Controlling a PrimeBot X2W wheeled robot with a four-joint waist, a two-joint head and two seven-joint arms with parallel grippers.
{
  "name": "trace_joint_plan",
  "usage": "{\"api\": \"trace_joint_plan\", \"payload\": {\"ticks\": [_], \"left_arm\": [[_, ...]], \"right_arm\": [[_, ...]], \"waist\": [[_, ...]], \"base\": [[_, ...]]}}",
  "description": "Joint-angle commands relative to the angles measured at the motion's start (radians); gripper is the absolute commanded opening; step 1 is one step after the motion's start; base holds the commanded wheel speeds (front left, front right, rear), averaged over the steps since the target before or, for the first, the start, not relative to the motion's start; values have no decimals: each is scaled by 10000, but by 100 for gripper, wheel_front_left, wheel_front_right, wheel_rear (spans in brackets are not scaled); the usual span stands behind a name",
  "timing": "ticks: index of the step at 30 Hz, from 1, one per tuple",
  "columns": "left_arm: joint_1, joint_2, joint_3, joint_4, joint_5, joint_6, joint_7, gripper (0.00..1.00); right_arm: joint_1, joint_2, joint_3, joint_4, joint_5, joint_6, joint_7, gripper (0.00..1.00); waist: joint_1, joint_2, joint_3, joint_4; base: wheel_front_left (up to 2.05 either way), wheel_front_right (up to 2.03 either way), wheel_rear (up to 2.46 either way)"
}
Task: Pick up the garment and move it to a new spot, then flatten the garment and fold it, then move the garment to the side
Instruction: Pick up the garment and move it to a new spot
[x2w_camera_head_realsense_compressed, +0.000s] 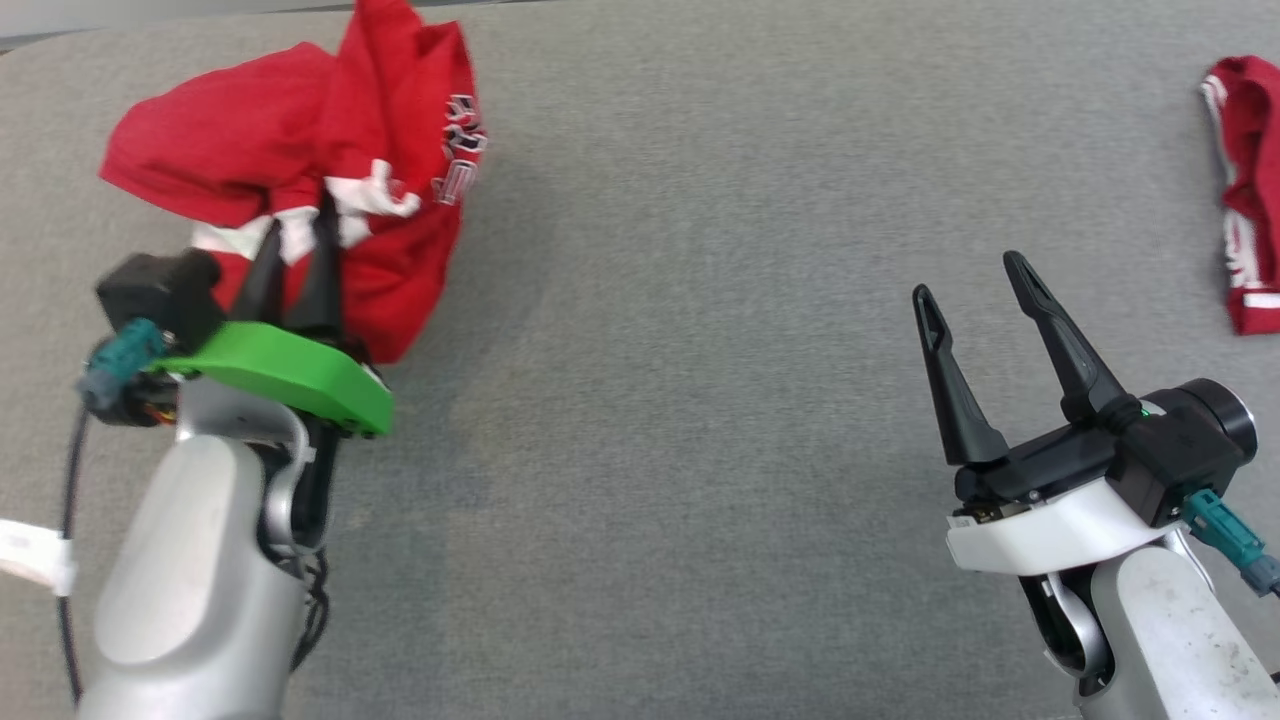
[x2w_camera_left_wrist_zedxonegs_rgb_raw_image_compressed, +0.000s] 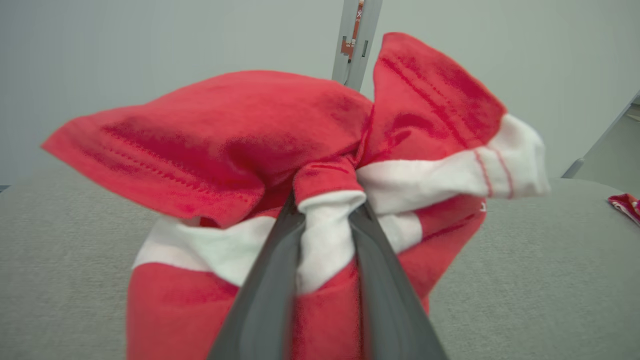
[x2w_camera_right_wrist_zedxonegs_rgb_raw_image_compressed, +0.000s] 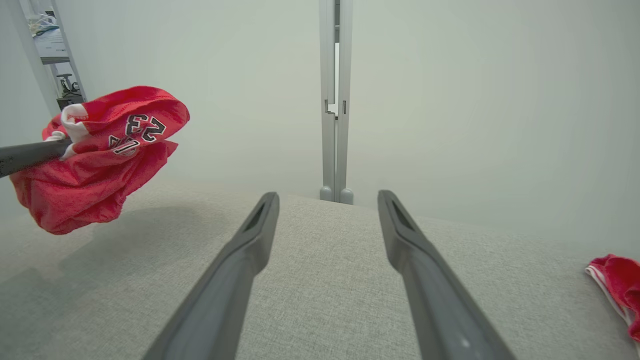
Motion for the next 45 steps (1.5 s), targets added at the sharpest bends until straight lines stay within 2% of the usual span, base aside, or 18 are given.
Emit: {"api": "trace_joint_plan", "payload": {"ticks": [1,9,17,18,19,20,23,28,33,39,45], "left_arm": [[303,-143,-187,-188,194,128,103,0],[650,-1092,-1492,-229,436,165,715,0],[140,-1626,-2247,628,745,250,670,0],[104,-1647,-2322,722,782,235,651,36],[70,-1685,-2413,820,762,205,629,89],[50,-1724,-2484,890,712,163,616,100],[116,-1875,-2740,946,341,-43,489,100],[358,-1955,-2911,611,-78,-95,-330,100],[991,-1705,-2539,-9,84,285,-1334,100],[2418,-1416,-1587,-807,105,794,-1690,100],[4318,-1569,-139,-2194,1109,1141,-1713,100]], "right_arm": [[118,62,-4,-69,47,-20,-1,100],[-43,339,-366,-251,90,-20,-1,100],[-285,591,-460,-401,105,-18,-1,100],[-293,606,-470,-380,102,-20,-1,100],[-294,614,-488,-360,95,-18,-1,100],[-299,623,-491,-334,95,-18,-1,100],[-351,616,-396,-236,102,-20,-1,100],[-333,529,-170,-74,106,-20,-1,100],[207,466,-123,100,163,-20,-1,100],[968,462,2,285,309,-20,-1,100],[1476,489,334,487,471,-20,-1,100]], "waist": [[0,0,-866,-1581],[0,0,-356,-3000],[0,0,413,-3625],[0,0,473,-3616],[0,0,543,-3587],[0,0,580,-3554],[0,0,614,-3376],[0,0,305,-2866],[0,0,-377,-2068],[0,0,-1259,-1177],[0,0,-2060,-743]], "base": [[0,0,0],[0,0,0],[0,0,0],[0,0,0],[0,0,0],[0,0,0],[0,0,0],[0,0,0],[0,0,0],[0,0,0],[0,0,0]]}}
